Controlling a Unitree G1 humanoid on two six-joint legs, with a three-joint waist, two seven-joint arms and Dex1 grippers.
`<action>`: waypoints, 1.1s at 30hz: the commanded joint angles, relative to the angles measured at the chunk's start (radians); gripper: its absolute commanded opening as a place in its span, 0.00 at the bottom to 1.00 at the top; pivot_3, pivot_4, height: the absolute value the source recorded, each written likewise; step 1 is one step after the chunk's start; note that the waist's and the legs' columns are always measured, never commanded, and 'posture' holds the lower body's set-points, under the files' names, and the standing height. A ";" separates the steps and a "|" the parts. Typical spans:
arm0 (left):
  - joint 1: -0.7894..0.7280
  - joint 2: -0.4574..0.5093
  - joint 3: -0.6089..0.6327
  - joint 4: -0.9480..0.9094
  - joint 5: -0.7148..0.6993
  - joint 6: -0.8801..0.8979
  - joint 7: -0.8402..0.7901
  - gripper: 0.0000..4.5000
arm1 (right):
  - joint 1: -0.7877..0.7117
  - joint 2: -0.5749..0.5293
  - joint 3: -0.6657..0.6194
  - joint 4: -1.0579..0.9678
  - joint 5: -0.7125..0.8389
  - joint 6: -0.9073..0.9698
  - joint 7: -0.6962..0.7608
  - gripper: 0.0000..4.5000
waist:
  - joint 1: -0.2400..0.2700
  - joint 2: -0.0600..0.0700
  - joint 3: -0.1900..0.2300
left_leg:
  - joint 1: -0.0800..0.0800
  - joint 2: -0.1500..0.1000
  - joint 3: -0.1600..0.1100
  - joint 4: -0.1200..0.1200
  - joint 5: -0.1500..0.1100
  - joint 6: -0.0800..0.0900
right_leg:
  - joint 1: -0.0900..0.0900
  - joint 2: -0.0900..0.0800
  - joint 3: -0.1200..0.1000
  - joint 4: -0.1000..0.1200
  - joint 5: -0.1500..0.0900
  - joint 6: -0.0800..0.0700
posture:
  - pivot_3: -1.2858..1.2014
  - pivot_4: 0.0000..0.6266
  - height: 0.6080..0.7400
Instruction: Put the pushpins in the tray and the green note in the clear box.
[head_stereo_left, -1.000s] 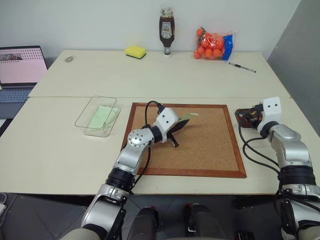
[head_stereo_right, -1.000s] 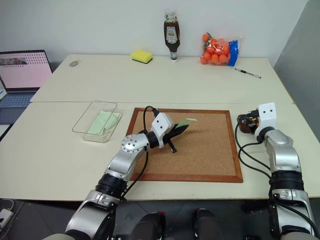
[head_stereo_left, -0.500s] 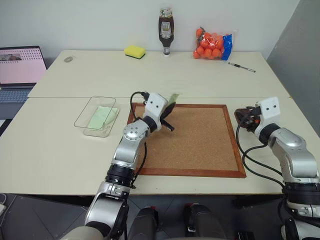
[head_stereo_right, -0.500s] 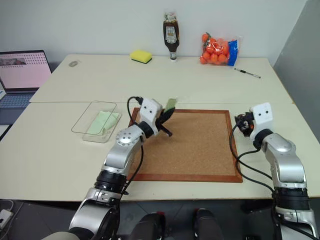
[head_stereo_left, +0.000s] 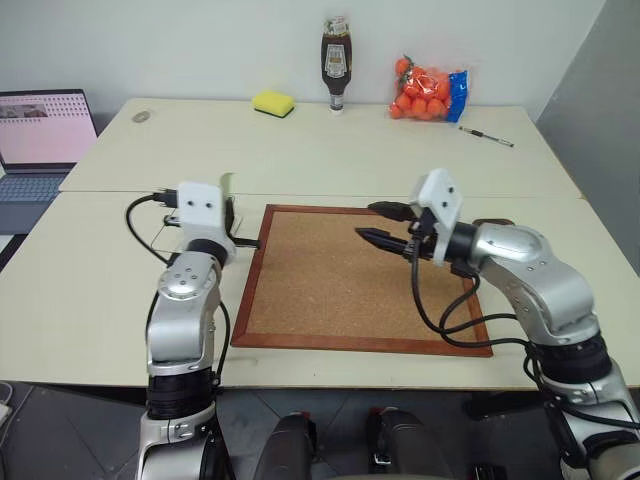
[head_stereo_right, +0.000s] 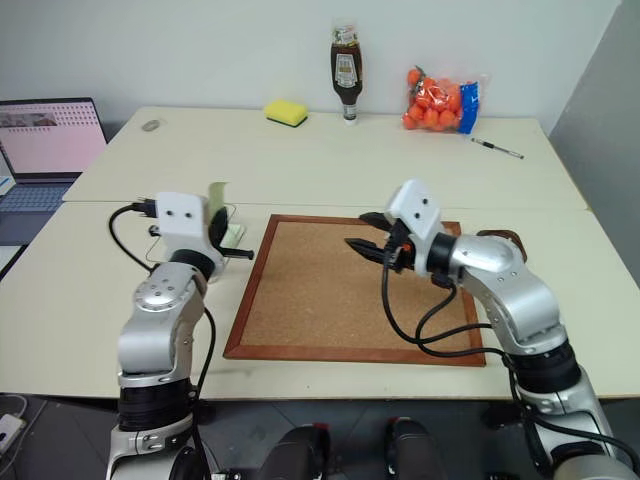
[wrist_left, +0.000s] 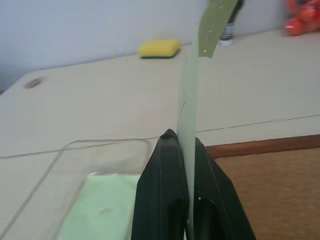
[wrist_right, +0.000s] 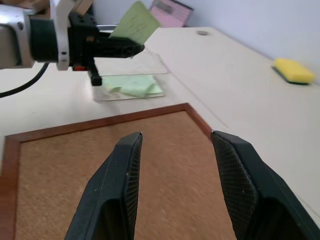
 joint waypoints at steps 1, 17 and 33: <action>-0.018 -0.034 0.078 -0.060 0.007 0.114 0.103 0.00 | -0.088 0.022 0.054 0.066 -0.034 -0.036 0.056 0.51 | 0.000 0.000 0.000 | 0.000 0.000 0.000 0.000 0.000 0.000 | 0.000 0.000 0.000 0.000 0.000 0.000 | 0.52 0.24 1.00; -0.156 -0.121 0.248 0.023 -0.054 0.281 0.287 0.31 | -0.198 0.104 0.096 0.172 -0.112 -0.074 0.099 0.52 | 0.000 -0.002 0.001 | -0.001 0.000 -0.005 0.000 0.000 0.000 | -0.001 -0.003 0.000 0.000 0.001 0.000 | 0.52 0.24 1.00; -0.113 -0.021 0.036 0.011 0.080 0.319 0.326 0.77 | -0.129 0.093 0.050 0.095 -0.089 -0.039 0.067 0.52 | -0.002 -0.002 0.001 | -0.001 0.000 -0.007 0.000 0.000 -0.001 | -0.001 -0.003 0.000 0.000 0.001 0.000 | 0.52 0.24 1.00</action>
